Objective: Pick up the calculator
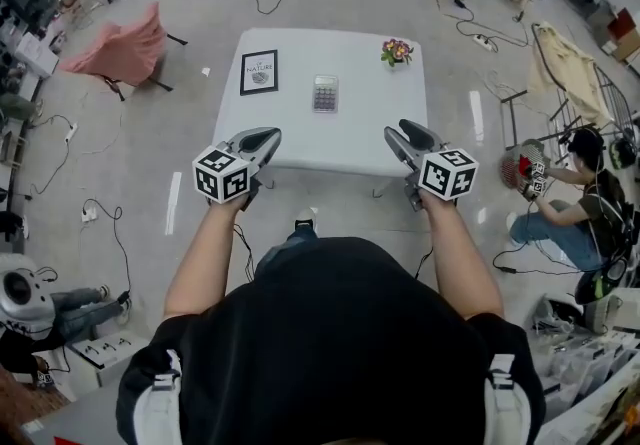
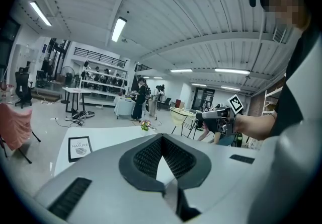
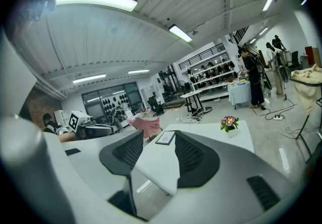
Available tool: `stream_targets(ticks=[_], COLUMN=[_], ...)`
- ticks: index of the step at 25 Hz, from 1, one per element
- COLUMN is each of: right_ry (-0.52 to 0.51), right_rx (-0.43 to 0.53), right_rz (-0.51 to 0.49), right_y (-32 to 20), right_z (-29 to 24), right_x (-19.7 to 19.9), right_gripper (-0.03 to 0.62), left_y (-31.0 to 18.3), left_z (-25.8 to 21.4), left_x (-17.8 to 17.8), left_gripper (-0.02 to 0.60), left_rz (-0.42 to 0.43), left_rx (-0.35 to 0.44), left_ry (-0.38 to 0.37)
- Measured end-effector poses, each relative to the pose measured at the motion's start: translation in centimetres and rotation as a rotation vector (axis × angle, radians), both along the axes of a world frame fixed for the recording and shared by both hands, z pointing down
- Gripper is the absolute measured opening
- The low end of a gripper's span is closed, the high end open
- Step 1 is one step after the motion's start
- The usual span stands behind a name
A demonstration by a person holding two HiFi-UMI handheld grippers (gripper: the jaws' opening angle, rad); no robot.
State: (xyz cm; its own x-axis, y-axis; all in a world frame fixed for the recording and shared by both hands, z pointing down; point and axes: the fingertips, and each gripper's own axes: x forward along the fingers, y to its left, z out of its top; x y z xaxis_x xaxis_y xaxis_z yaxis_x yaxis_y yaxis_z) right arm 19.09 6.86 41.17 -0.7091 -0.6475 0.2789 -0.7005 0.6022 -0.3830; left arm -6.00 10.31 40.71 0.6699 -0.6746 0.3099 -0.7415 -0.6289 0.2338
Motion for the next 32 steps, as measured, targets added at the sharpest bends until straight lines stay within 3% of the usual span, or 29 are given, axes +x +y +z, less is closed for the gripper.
stream_targets(ticks=[32], right_ry=[0.013], right_rx=[-0.103], right_rz=[0.022], right_y=[-13.8], right_z=[3.1], right_x=[-11.9], right_gripper=[0.209], left_y=[-16.5], left_z=[4.6], left_x=[-9.5], left_gripper=[0.017], left_rz=[0.076], left_rx=[-0.091], left_ry=[0.045])
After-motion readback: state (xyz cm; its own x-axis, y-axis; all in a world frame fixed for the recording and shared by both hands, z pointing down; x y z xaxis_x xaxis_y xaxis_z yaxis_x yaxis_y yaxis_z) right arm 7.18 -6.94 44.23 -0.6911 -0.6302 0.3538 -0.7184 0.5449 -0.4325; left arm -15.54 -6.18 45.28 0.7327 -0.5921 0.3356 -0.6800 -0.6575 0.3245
